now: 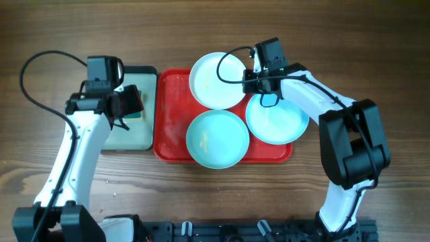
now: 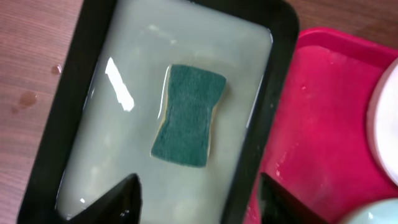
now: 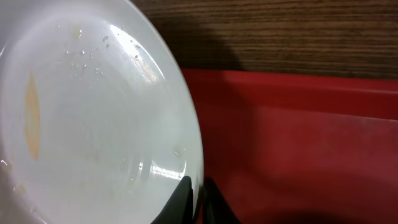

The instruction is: Clean dirty plates on tray and stack at the side

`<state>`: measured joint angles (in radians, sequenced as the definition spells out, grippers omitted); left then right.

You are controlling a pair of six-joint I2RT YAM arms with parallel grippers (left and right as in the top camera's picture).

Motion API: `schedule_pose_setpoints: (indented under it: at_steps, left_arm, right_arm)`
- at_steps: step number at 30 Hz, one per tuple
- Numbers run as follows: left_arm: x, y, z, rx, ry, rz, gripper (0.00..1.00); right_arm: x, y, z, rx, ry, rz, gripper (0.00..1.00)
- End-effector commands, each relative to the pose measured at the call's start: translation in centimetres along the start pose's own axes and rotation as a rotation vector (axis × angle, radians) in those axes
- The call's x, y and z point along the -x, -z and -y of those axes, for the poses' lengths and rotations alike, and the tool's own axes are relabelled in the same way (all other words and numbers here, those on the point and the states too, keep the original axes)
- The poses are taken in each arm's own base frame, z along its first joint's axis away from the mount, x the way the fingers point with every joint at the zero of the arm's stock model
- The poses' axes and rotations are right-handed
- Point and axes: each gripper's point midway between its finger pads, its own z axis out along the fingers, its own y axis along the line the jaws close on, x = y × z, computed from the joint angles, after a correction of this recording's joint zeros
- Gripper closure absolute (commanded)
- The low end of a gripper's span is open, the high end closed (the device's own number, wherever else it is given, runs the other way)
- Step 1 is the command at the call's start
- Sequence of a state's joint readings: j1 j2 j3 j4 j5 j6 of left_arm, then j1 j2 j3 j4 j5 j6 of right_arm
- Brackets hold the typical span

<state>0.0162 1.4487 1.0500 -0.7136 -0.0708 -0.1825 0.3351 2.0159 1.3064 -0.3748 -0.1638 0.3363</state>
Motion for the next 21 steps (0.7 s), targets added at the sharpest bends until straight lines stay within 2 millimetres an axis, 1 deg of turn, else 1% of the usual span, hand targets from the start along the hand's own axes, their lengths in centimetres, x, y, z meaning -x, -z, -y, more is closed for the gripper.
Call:
schedule_pose_setpoints:
  at_steps: [1,5,8,9,12,14,15,18,19,21]
  left_arm:
    - [-0.6,-1.8,-0.5,0.019,-0.107,-0.01,0.49]
    - [-0.8,-4.7,-0.3,0.018,-0.153,-0.045,0.51]
    - [-0.8,-6.8,-0.2,0.02,-0.199,-0.06,0.47]
    - [-0.9,-7.3,-0.2,0.024,-0.198,-0.067,0.47]
    - [-1.3,-8.1,-0.6,0.03,-0.192,-0.086,0.51]
    - [-1.5,-8.5,-1.2,0.038,-0.178,-0.101,0.58]
    - [-1.7,-8.7,-1.4,0.041,-0.17,-0.109,0.59]
    - [-2.4,-9.5,-0.7,-0.001,-0.168,-0.139,0.59]
    - [-2.6,-9.8,-0.8,0.001,-0.168,-0.147,0.61]
    - [-2.8,-10.0,-0.8,0.002,-0.169,-0.154,0.61]
  right_arm:
    - [0.9,0.6,-0.9,0.027,0.004,0.02,0.93]
    - [0.9,0.6,-0.9,0.027,0.011,0.019,0.93]
    - [0.9,0.6,-0.9,0.027,0.028,0.021,0.93]
    - [0.9,0.6,-0.9,0.027,0.028,0.021,0.93]
    - [0.9,0.6,-0.9,0.027,0.029,0.021,0.93]
    - [0.9,0.6,-0.9,0.027,0.028,0.021,0.93]
    - [0.9,0.6,-0.9,0.027,0.029,0.021,0.93]
    - [1.0,0.6,-0.9,0.027,0.029,0.022,0.93]
    - [1.0,0.6,-0.9,0.028,0.029,0.023,0.93]
    - [1.0,0.6,-0.9,0.028,0.029,0.023,0.93]
